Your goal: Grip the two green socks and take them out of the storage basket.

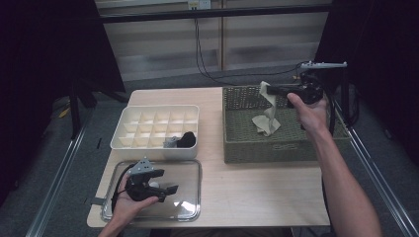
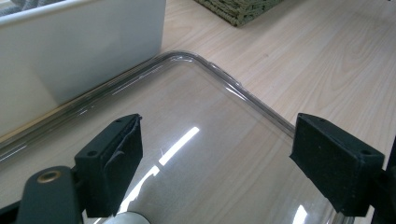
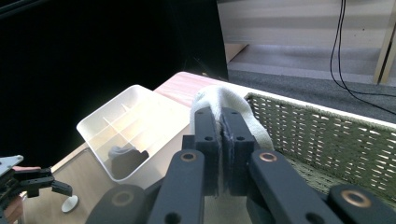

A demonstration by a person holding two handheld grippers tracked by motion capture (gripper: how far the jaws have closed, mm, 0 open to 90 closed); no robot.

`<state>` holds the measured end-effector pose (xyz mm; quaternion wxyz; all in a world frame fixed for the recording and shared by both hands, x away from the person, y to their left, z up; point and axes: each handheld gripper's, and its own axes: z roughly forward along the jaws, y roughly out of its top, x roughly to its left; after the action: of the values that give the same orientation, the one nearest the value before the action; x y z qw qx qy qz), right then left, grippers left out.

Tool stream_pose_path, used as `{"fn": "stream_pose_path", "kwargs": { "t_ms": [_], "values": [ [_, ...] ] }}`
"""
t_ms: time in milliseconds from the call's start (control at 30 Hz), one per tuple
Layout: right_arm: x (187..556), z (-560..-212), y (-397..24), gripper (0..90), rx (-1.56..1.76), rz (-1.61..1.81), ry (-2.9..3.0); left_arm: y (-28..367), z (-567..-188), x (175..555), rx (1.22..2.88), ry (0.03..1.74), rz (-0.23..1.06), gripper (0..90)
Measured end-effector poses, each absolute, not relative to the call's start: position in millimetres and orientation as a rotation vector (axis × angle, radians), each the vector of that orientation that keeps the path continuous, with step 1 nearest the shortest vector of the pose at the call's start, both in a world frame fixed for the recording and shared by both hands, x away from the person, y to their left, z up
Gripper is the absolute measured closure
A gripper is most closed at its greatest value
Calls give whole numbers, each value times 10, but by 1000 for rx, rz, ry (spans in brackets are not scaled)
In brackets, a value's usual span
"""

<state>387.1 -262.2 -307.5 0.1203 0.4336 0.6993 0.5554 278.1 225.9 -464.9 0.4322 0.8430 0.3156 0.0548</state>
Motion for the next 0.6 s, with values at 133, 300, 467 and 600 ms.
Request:
{"fn": "stream_pose_path", "kwargs": {
  "t_ms": [133, 300, 467, 600],
  "values": [
    [3823, -3009, -2606, 866, 1244, 1628, 2047, 2251, -4654, 2783, 2101, 791, 135, 164],
    [3748, -2930, -2598, 866, 1216, 1652, 2040, 2241, -4661, 2773, 2108, 784, 132, 163],
    [3677, -2883, -2597, 867, 1206, 1657, 2034, 2233, -4662, 2762, 2113, 777, 133, 162],
    [3585, -2826, -2614, 867, 1198, 1653, 2023, 2220, -4665, 2777, 2116, 777, 129, 162]
  ]
}}
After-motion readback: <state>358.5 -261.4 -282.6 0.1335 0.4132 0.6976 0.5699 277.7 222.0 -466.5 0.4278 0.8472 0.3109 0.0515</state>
